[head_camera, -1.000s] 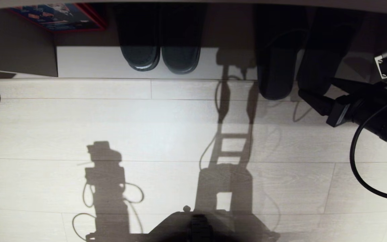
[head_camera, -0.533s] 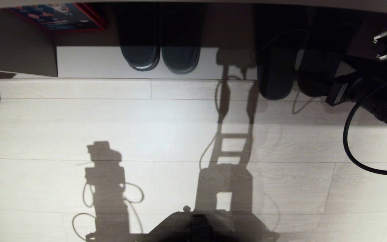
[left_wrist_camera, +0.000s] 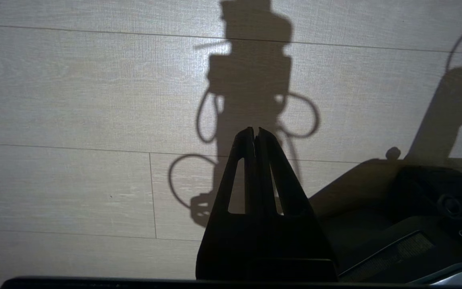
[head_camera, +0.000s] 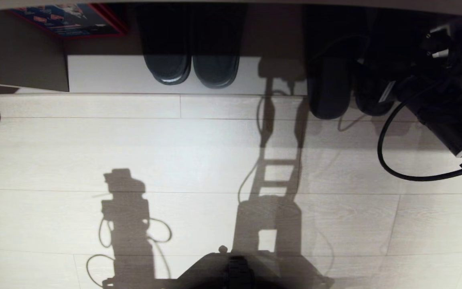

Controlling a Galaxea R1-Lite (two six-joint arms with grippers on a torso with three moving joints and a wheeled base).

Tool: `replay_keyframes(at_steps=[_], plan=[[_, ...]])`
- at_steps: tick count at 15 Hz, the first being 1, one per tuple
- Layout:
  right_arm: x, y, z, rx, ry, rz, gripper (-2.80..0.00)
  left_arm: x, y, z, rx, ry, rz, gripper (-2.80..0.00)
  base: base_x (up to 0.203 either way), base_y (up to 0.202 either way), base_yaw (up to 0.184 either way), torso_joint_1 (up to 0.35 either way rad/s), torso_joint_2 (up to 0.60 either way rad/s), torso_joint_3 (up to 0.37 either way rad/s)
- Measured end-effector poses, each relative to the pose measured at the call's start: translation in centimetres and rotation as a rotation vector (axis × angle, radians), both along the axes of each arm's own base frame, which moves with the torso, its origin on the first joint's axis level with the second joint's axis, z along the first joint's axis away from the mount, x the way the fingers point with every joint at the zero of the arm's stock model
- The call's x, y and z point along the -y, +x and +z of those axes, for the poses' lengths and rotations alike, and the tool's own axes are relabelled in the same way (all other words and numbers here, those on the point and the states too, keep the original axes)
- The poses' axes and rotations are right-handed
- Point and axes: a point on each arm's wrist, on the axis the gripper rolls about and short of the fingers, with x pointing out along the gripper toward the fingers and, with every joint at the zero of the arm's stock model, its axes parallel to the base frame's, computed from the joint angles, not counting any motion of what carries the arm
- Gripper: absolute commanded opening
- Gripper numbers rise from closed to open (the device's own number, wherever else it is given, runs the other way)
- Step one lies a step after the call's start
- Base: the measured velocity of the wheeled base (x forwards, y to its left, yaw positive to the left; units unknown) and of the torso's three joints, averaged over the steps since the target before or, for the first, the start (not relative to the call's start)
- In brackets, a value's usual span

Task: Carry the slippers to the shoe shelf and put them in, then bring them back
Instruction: Pick up the slippers in the shoe cabinet

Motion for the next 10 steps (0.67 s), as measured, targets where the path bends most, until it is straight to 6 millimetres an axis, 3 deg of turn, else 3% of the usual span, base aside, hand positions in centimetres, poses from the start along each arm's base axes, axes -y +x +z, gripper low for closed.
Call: replay_keyframes(at_steps=[4, 10], plan=[[-0.3, 1.7, 1.0, 0.105, 0.028, -0.021, 0.0, 0.0, 0.0, 0.0, 0.0, -0.001, 0.0, -2.8, 0.0, 0.0, 0.0, 0.0, 0.0, 0.0], [-0.4, 3.3, 0.6, 0.108, 0.036, -0.034, 0.0, 0.0, 0.0, 0.0, 0.0, -0.002, 0.0, -2.8, 0.0, 0.0, 0.0, 0.0, 0.0, 0.0]])
